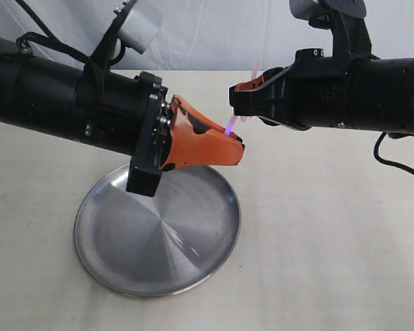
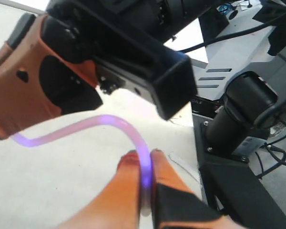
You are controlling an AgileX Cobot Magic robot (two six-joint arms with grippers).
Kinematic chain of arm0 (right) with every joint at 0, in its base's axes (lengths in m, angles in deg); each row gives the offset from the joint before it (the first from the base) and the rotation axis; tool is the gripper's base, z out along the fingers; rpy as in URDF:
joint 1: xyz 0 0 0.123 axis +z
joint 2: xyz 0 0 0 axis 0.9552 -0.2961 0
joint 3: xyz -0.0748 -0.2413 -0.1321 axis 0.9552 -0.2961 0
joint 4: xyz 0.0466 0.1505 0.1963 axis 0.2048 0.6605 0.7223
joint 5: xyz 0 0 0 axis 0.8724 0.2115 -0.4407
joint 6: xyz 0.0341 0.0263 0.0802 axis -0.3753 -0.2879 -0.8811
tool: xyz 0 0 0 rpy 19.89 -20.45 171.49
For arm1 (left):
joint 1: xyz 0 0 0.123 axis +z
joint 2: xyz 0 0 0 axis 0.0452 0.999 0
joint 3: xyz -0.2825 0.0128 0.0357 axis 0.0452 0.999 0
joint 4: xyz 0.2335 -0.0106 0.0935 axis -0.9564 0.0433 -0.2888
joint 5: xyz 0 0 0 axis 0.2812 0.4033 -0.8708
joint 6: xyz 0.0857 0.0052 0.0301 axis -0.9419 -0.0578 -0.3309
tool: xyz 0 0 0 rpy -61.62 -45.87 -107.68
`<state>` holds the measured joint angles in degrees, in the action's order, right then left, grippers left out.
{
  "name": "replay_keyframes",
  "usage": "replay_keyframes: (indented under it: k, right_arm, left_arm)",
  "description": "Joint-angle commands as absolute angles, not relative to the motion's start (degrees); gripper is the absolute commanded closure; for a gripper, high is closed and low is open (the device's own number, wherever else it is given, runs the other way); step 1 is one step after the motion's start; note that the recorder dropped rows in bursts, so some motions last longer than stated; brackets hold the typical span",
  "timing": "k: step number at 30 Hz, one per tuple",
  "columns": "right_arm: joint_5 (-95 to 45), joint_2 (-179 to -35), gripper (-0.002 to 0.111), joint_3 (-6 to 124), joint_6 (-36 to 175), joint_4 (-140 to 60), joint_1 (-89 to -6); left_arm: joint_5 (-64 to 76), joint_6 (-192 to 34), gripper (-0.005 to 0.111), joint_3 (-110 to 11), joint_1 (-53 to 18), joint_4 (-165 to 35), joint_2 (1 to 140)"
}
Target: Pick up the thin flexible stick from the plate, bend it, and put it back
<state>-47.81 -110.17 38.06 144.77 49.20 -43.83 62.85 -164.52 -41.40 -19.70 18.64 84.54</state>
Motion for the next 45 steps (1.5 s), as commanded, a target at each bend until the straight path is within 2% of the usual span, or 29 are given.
replay_keyframes:
  k: [1, 20, 45]
  right_arm:
    - [-53.93, -109.97, 0.109, 37.73, 145.35, 48.81, -42.83]
    - [-58.45, -109.97, 0.109, 37.73, 145.56, 49.57, -42.83]
    - [-63.34, -109.97, 0.109, 37.73, 148.16, 52.42, -42.33]
  left_arm:
    - [53.2, -164.71, 0.107, -41.75, -19.57, 23.01, 84.55]
    - [47.67, -164.92, 0.107, -41.75, -19.57, 21.92, 84.55]
    - [48.06, -164.92, 0.107, -41.75, -19.57, 22.77, 84.55]
